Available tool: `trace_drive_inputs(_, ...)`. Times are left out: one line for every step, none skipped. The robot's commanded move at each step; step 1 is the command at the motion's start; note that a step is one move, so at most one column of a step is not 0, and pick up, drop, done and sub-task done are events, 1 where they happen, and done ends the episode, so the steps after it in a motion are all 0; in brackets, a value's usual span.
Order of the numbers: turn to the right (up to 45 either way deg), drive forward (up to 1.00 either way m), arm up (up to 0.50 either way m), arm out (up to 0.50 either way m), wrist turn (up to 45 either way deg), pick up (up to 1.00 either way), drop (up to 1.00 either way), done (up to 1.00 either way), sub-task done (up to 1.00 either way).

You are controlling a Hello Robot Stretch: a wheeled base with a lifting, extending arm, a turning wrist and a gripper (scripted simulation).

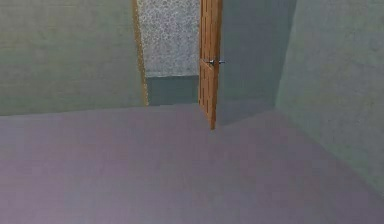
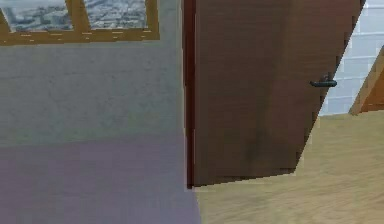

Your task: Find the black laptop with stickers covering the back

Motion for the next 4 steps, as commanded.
trace_drive_inputs(-45.0, 0.00, 0.00, 0.00, 0.0, 0.00, 0.00, 0.00, 0.00)
trace_drive_inputs(-42.0, 0.00, 0.00, 0.00, 0.0, 0.00, 0.00, 0.00, 0.00)
trace_drive_inputs(0.0, 0.55, 0.00, 0.00, 0.0, 0.00, 0.00, 0.00, 0.00)
trace_drive_inputs(0.0, 1.00, 0.00, 0.00, 0.0, 0.00, 0.00, 0.00, 0.00)
